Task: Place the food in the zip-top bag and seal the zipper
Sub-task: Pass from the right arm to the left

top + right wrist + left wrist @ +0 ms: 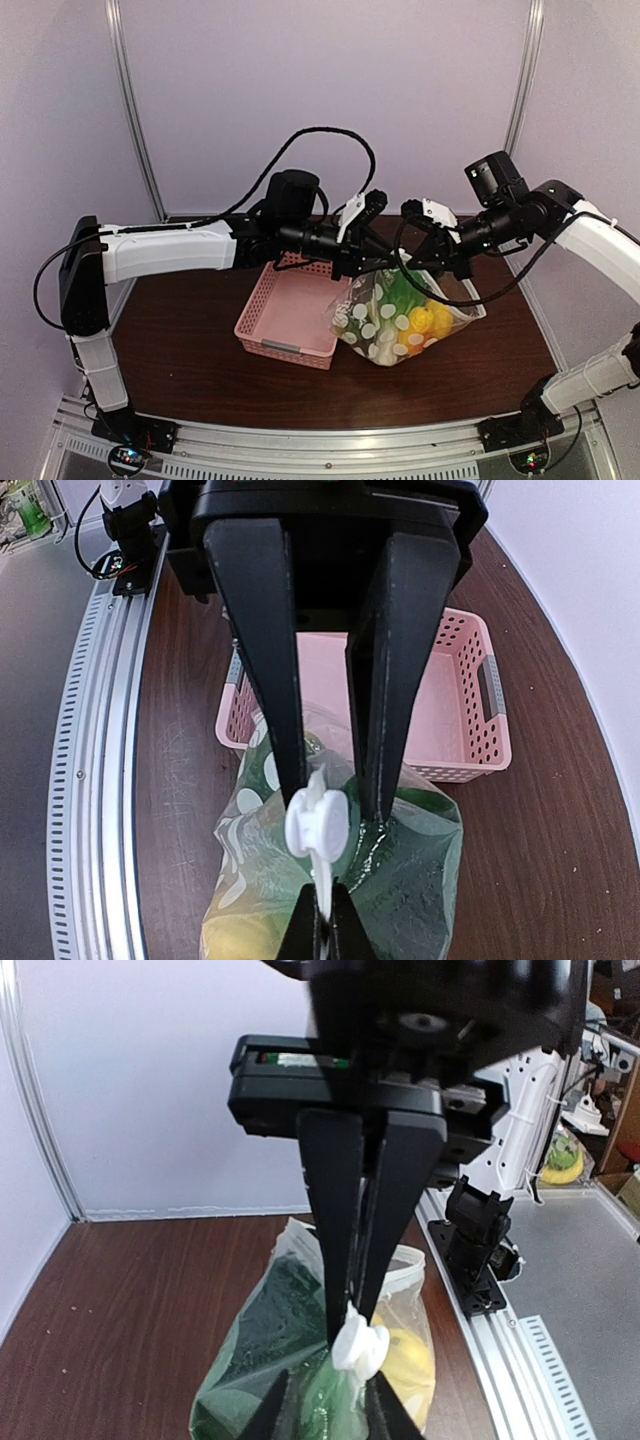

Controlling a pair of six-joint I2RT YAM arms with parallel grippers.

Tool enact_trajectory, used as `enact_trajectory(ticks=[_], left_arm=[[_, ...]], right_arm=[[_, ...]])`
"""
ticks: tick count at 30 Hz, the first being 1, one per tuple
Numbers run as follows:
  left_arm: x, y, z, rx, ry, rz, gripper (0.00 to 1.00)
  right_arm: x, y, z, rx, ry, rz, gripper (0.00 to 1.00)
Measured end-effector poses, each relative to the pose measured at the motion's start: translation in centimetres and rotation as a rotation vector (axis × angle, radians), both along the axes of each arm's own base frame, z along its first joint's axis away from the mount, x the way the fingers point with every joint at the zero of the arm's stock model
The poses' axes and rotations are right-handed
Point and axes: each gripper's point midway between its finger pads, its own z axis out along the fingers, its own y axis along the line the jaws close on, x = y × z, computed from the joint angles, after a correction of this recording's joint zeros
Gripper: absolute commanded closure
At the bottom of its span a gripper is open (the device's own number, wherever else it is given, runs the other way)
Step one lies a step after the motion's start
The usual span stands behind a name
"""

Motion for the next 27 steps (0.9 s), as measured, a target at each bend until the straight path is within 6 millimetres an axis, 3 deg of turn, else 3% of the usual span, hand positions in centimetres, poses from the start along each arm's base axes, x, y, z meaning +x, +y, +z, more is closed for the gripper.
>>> enact_trajectory(ticks=[2,4,7,8,14,19,24,27], left_arm=[[-0.1,0.0,0.0,-0.001,0.004,-0.003,0.99],[-0.1,0.0,0.0,-0.001,0.002,-0.006,1.00],[-0.1,0.0,0.0,-0.002,-0.001,-0.007,1.00],[-0.1,0.0,0.0,0.000,0.001,-0.007,1.00],[0.0,-0.1,-0.8,0.018,0.034,-0.003,1.00],[0.2,-0.4,-0.7,0.028,0.078,0.002,1.00],[0.3,-0.5,-0.9,0.033,0.101,0.006,1.00],[0.3,-0.5,-1.1,0.037,0.113,0.008,1.00]], right_arm=[[0.0,0.0,0.0,0.000,0.000,0.000,1.00],[0.0,0.0,0.0,0.000,0.001,-0.001,0.99],[0.0,0.0,0.0,0.002,0.003,-0.004,0.73],[0.0,0.0,0.1,0.006,0.005,-0.003,0.69],[0.7,0.6,1.4,0.049,0.012,-0.031,0.63],[1.8,1.5,2.3,0.073,0.018,-0.036,0.65],[1.8,1.6,2.0,0.074,0.037,-0.035,0.80],[1.8,1.6,2.0,0.074,0.036,-0.033,0.80]])
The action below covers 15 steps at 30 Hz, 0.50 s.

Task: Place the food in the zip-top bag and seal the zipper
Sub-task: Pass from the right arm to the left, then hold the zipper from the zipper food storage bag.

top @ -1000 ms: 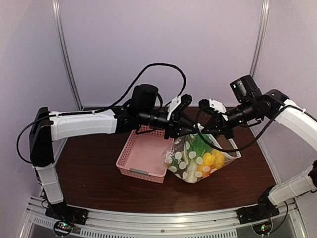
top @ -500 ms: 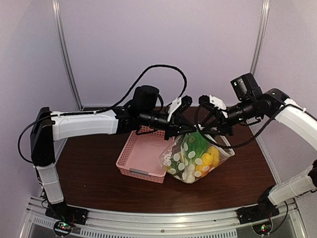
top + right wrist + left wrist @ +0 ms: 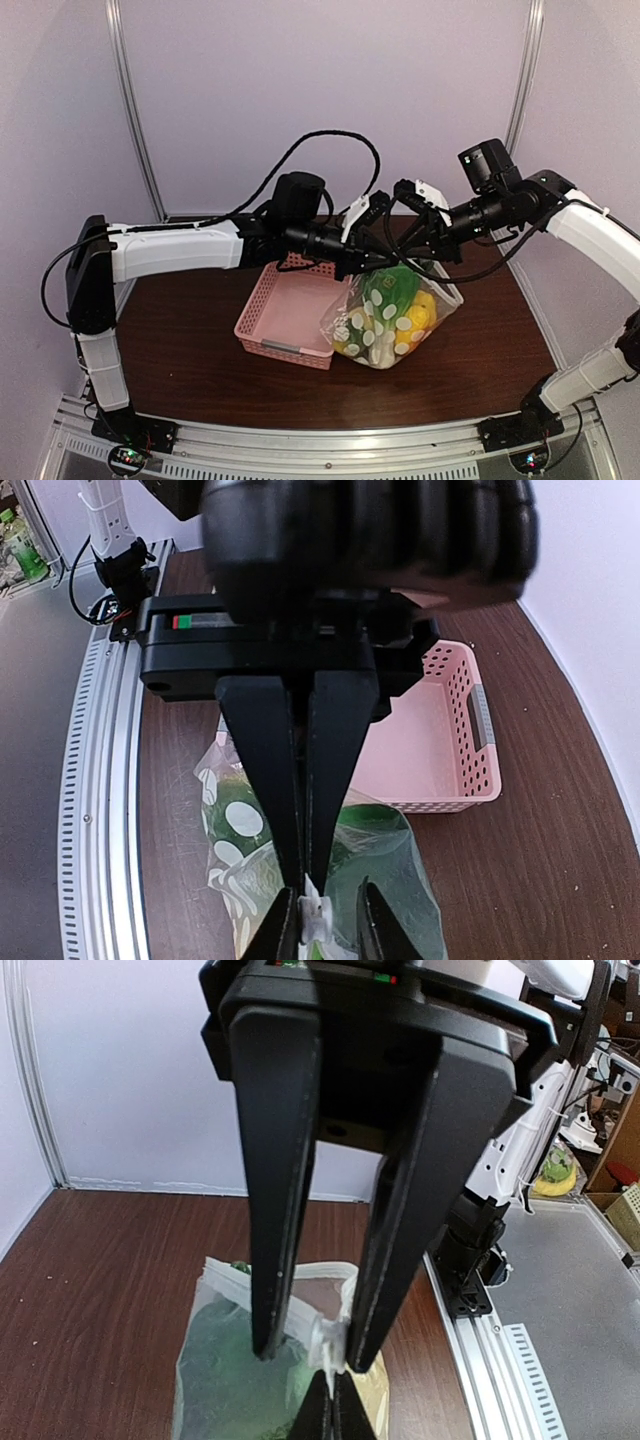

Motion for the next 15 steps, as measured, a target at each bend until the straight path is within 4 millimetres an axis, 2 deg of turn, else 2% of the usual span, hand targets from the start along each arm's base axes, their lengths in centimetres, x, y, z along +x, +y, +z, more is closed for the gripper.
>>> enact_trajectory(ticks=[10,15], left_arm=[[0.7,0.1,0.4,-0.013,0.030,0.022,1.00],[0.8,0.1,0.6,-0.019,0.037,0.025,1.00]], right_arm=[[0.0,-0.2,-0.5,-0.014,-0.001,-0.004,0.79],[0.0,-0.4,-1.2,-0.030,0.010,-0.012,0.83]])
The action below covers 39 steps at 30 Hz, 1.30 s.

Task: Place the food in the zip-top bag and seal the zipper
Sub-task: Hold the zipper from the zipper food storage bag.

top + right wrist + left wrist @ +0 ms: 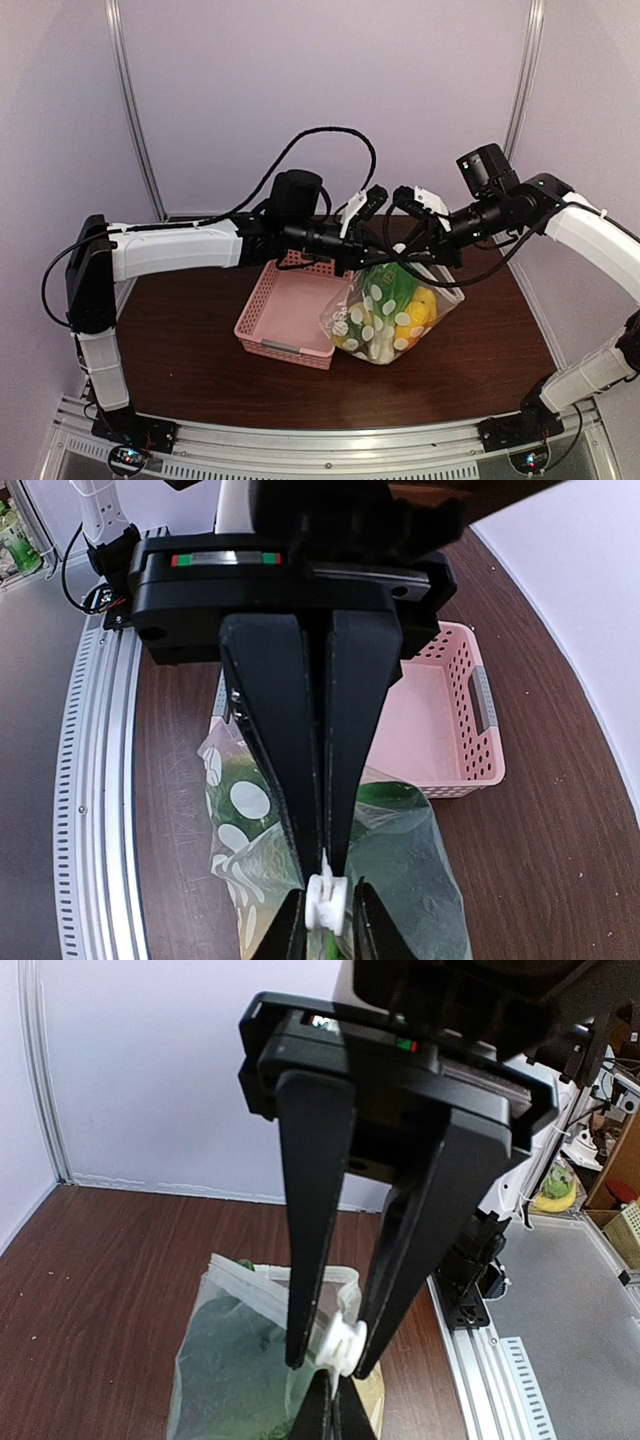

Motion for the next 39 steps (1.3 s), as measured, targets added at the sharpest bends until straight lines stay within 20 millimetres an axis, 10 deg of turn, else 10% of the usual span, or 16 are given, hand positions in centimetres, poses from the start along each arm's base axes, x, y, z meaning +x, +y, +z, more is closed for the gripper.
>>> enact_trajectory(ticks=[39], left_arm=[[-0.01,-0.45,-0.47,-0.012,0.011,-0.027,1.00]], right_arm=[[0.07,-0.51,-0.05,-0.017,-0.016,-0.021,1.00]])
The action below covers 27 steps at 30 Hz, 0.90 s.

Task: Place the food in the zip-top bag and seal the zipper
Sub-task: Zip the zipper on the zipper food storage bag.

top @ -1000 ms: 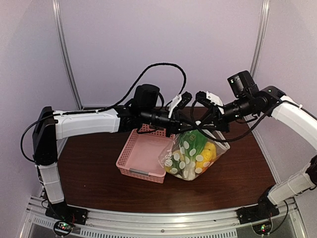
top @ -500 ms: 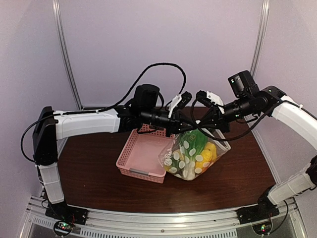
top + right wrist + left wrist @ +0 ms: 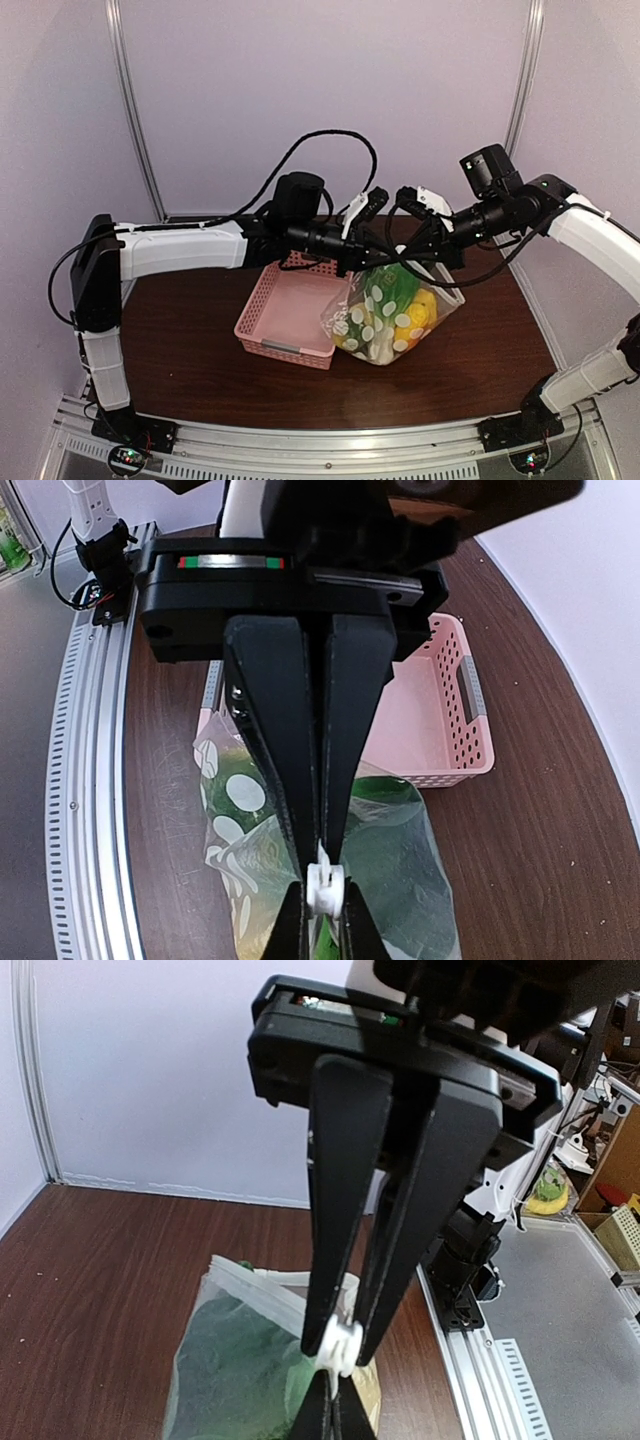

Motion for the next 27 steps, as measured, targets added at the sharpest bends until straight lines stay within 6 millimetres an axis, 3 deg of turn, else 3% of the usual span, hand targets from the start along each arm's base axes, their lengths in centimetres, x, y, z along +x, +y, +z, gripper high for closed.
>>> enact_trajectory(ticks=[11,27], left_arm=[[0.7,0.6,-0.4,-0.060,0.000,0.057,1.00],[2.0,1.4,-0.5,-0.097,0.003,0.124,1.00]], right_arm=[[1.1,-0.8,-1.2,-0.038,-0.016,0.002,1.00],[2.3,-4.4,-3.1,-0.101,0.002,-0.030,1.00]])
